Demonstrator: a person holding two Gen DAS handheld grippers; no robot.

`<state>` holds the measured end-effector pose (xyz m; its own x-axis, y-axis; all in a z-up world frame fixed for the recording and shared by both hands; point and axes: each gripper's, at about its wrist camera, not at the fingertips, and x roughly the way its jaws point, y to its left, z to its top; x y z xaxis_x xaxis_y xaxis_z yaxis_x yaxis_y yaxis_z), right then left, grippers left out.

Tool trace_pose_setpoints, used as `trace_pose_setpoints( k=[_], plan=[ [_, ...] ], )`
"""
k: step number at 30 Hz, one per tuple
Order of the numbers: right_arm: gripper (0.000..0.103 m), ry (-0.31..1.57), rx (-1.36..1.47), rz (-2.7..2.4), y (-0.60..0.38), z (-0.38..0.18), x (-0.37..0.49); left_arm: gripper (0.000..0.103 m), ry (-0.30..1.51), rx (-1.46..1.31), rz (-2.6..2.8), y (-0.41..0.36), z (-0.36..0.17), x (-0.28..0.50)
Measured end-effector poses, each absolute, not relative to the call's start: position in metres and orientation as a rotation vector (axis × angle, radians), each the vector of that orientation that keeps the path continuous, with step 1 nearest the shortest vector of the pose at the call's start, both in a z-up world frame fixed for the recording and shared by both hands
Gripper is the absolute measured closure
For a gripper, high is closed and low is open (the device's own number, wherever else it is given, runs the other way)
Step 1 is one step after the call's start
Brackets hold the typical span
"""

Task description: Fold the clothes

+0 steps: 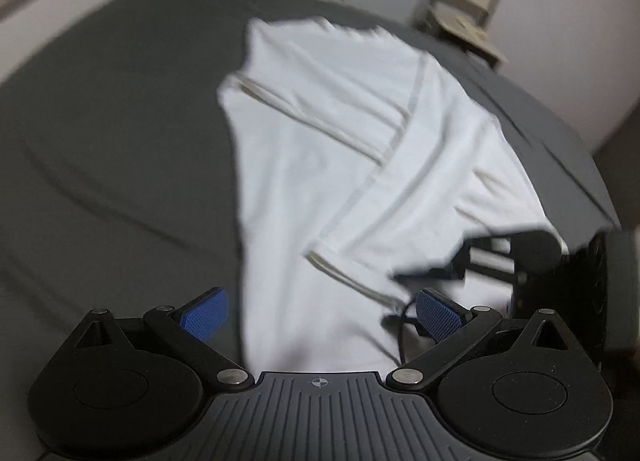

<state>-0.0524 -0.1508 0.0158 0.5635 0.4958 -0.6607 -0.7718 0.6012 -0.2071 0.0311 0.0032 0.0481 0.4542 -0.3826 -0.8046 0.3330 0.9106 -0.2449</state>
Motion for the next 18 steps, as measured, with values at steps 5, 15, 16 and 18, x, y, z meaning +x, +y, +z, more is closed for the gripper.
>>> trace_pose_setpoints(
  k=[5,15,16,18],
  plan=[
    [0.099,0.601,-0.332,0.817,-0.167,0.034,-0.051,0.000,0.858,-0.217,-0.376,0.026,0.062,0.028],
    [0.087,0.719,-0.188,0.872,-0.173,0.032,-0.043,0.000,0.819,-0.300,-0.370,0.003,0.041,0.054],
    [0.087,0.708,-0.167,0.862,-0.179,0.038,-0.044,0.000,0.822,-0.296,-0.367,-0.001,0.037,0.057],
    [0.082,0.701,-0.131,0.793,-0.195,0.047,-0.044,0.000,0.820,-0.266,-0.387,-0.014,0.032,0.063]
  ],
)
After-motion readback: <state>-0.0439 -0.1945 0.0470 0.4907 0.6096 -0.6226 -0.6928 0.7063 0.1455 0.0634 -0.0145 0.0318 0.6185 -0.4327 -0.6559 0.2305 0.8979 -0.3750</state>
